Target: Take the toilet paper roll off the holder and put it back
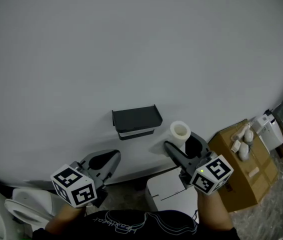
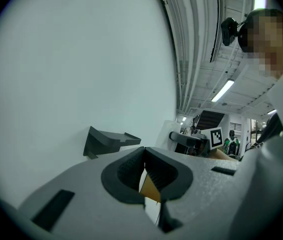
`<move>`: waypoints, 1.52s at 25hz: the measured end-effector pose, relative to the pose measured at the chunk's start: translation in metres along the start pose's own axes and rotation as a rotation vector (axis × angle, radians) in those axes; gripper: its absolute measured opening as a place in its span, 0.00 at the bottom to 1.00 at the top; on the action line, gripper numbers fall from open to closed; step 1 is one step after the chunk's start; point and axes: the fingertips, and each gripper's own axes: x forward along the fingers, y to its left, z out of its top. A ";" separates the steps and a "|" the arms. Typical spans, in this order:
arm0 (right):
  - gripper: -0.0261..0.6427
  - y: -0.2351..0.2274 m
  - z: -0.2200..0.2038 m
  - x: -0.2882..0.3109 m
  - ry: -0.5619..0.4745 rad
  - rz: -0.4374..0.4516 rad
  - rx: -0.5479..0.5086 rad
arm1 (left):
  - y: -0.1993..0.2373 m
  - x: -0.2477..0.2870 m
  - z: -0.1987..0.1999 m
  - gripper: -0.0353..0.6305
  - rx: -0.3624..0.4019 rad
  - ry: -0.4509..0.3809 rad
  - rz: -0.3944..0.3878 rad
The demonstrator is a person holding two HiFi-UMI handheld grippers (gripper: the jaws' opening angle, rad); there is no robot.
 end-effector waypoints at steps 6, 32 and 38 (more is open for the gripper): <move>0.45 -0.007 0.026 0.020 -0.041 0.017 -0.027 | 0.012 0.000 0.007 0.06 0.016 -0.006 0.009; 0.45 -0.037 0.016 0.119 0.014 0.045 -0.035 | 0.079 0.002 0.002 0.06 -0.041 -0.004 0.064; 0.45 -0.038 0.008 0.128 0.034 0.052 -0.030 | 0.090 0.001 0.003 0.06 -0.060 -0.005 0.083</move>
